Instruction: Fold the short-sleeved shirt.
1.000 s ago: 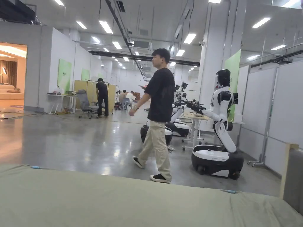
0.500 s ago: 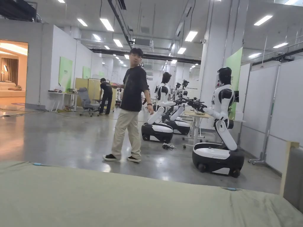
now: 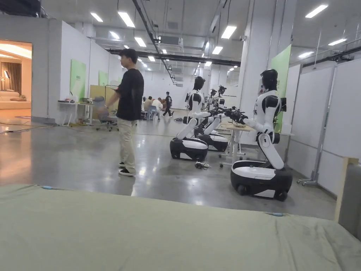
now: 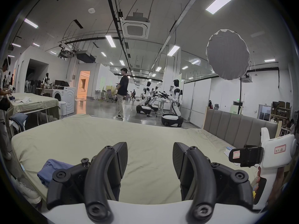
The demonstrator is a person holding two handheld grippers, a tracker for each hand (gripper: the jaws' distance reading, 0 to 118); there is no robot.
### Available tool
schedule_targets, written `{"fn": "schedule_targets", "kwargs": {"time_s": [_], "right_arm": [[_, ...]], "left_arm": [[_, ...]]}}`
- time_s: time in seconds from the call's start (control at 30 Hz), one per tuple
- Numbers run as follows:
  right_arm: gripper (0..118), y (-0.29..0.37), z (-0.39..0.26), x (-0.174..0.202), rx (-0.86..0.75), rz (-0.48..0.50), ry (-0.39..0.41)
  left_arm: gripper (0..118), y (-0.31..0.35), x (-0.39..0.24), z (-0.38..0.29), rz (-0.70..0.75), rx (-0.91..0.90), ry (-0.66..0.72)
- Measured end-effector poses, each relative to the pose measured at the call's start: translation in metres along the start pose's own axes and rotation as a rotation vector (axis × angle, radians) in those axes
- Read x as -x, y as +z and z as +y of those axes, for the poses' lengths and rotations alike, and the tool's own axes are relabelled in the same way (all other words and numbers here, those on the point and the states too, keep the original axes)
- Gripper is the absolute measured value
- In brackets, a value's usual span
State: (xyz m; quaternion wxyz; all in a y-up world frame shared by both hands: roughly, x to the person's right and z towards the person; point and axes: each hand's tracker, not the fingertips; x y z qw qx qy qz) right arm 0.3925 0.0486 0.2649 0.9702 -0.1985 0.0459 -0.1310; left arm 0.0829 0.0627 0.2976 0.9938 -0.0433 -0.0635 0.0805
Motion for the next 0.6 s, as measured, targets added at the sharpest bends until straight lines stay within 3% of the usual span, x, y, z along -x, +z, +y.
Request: {"fn": "schedule_targets", "kwargs": {"time_s": [0.23, 0.4, 0.5, 0.6], "right_arm": [[118, -0.008, -0.008, -0.007, 0.03, 0.083, -0.055], [118, -0.012, -0.01, -0.012, 0.044, 0.091, -0.109], [118, -0.015, -0.012, -0.023, 0.045, 0.131, -0.201], [118, -0.017, -0.015, -0.035, 0.037, 0.141, -0.225]], "left_arm": [[57, 0.0, -0.003, -0.002, -0.002, 0.009, -0.018], [57, -0.001, -0.003, -0.005, 0.002, 0.02, -0.018], [57, -0.001, -0.004, -0.005, 0.0, 0.028, -0.021], [57, -0.001, -0.005, -0.006, 0.004, 0.032, -0.03]]}}
